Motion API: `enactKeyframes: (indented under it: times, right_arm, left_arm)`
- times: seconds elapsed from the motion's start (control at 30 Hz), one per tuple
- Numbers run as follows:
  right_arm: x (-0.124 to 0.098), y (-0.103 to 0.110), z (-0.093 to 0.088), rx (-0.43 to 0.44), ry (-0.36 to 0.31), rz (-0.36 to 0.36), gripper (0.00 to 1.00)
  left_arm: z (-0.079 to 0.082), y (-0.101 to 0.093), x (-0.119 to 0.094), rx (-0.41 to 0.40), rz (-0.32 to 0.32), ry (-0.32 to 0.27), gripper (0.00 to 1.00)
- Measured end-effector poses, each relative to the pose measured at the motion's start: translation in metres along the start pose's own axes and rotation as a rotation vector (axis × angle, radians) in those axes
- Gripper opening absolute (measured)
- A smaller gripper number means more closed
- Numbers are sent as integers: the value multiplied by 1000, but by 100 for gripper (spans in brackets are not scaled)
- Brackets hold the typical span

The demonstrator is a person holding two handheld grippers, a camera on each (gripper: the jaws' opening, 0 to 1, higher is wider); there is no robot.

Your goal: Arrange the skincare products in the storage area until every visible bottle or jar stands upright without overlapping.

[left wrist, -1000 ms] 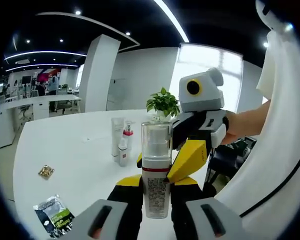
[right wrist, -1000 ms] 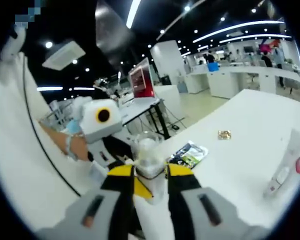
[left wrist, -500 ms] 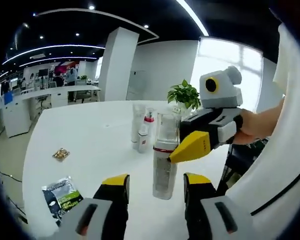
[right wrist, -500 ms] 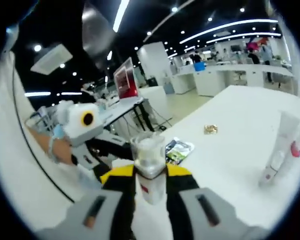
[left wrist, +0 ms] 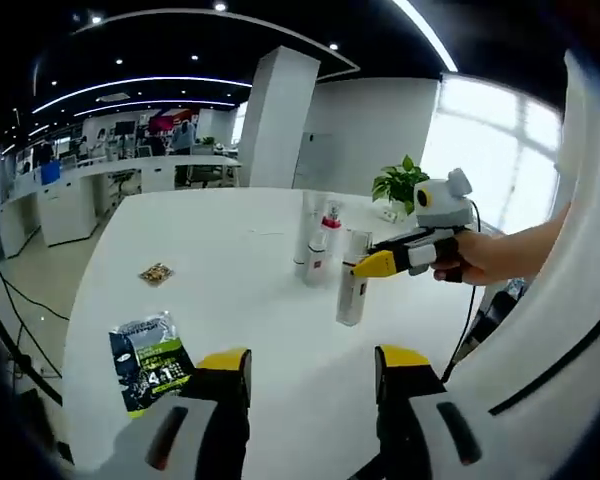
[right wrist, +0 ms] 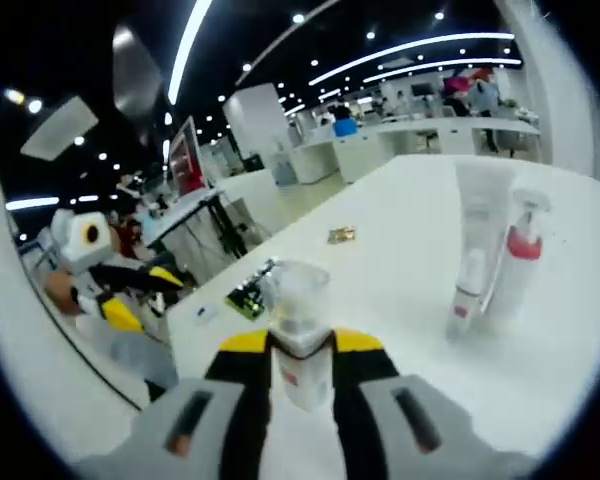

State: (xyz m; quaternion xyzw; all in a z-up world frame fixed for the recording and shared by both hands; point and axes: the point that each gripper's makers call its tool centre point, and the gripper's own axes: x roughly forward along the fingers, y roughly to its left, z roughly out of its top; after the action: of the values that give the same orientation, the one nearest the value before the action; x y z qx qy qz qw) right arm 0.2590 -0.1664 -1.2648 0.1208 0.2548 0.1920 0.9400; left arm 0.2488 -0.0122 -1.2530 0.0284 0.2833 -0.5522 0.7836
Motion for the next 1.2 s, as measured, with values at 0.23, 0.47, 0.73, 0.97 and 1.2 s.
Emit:
enactKeyframes:
  times: [0.23,0.47,0.73,0.97,1.2]
  right_arm:
    - [1,-5,-2,-28,6,-28,20]
    - [-7,-12,-2,-7,-51,-99,20]
    - [-29,-47,-17,-44,-45,-218,20]
    - [-41,-97,-15,-64,-53,-293,20]
    - [-28,-134,0,-132,-70,-314,20]
  left_arm:
    - [7,12,1,-79,33,-58,50]
    - [11,14,1,-110,-46,-13,50]
    - [18,12,5,-231,-77,-48,45]
    - [16,-15,7,-217,-127,-63,50]
    - [13,-21,7,-258,-112,-78,44]
